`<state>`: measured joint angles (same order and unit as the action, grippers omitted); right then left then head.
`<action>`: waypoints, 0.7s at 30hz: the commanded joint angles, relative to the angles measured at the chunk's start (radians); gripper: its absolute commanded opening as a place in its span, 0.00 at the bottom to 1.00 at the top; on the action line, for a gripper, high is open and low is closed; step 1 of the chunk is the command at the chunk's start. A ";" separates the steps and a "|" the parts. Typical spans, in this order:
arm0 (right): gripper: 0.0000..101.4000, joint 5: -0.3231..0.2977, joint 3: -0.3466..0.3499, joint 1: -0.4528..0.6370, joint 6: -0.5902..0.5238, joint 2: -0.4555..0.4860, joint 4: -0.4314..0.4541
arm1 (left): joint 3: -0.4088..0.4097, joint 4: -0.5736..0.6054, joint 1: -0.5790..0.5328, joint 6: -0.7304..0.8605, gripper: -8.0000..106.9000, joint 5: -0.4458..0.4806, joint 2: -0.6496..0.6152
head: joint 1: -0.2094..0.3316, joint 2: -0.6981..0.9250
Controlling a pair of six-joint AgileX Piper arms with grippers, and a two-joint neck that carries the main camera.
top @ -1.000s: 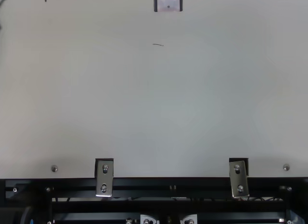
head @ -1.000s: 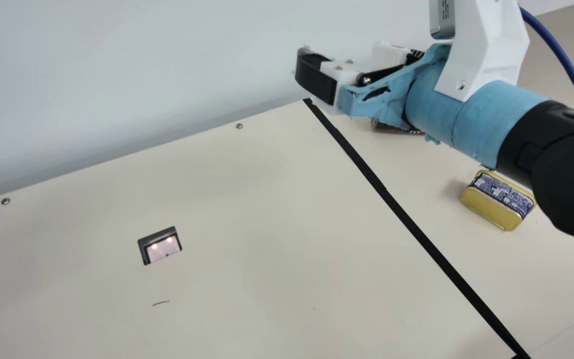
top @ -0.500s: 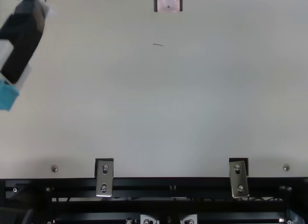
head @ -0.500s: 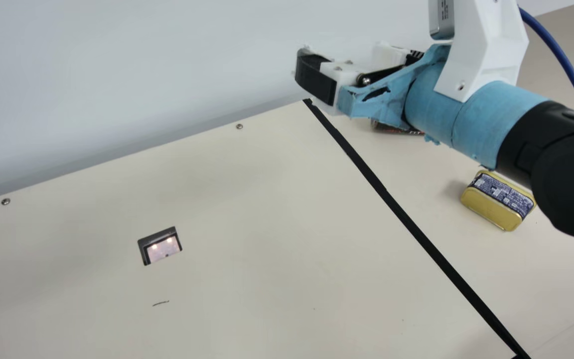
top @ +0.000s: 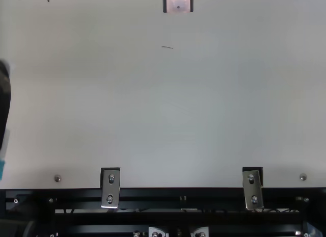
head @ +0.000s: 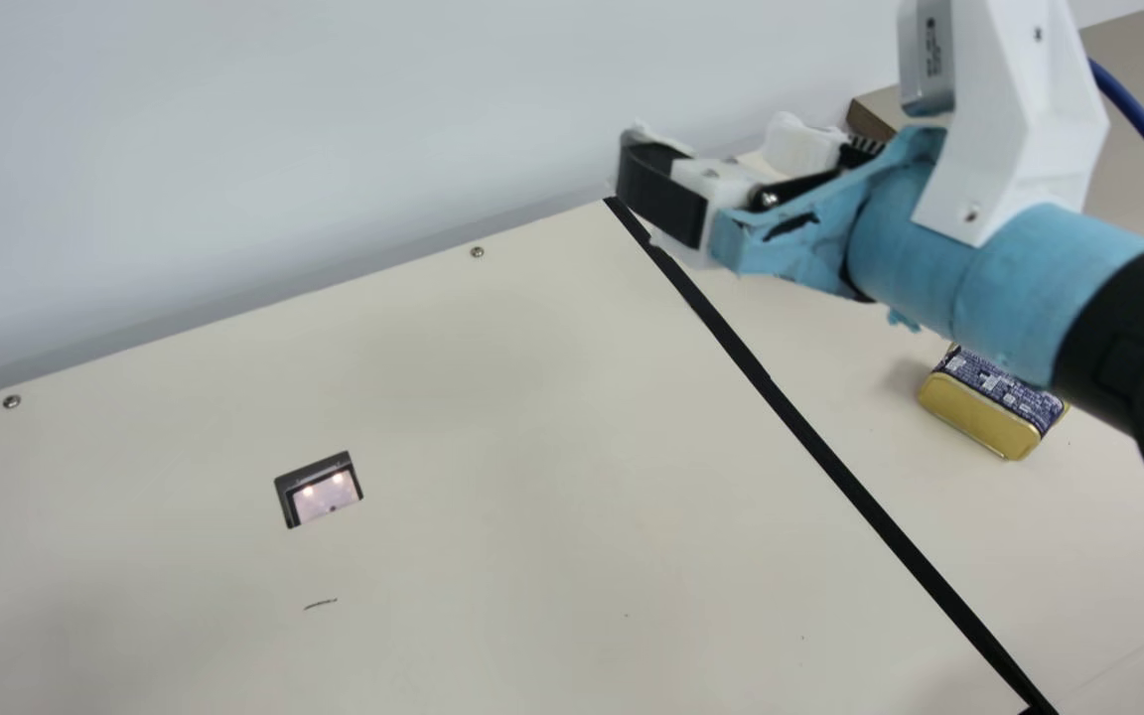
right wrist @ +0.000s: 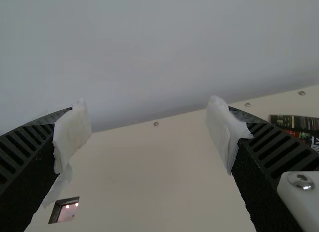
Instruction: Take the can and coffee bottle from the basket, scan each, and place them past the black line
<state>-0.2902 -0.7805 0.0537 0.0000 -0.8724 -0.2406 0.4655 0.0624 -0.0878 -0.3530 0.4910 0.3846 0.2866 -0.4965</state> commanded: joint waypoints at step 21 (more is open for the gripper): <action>1.00 -0.148 0.394 0.019 0.005 0.523 -0.043 | -0.054 0.133 0.112 0.123 0.85 0.177 -0.276 | 0.015 0.020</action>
<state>-0.4424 -0.4266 0.0693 0.0000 -0.4002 -0.2911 0.4113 0.1954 0.0241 -0.2302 0.6684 0.1081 0.2815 -0.4965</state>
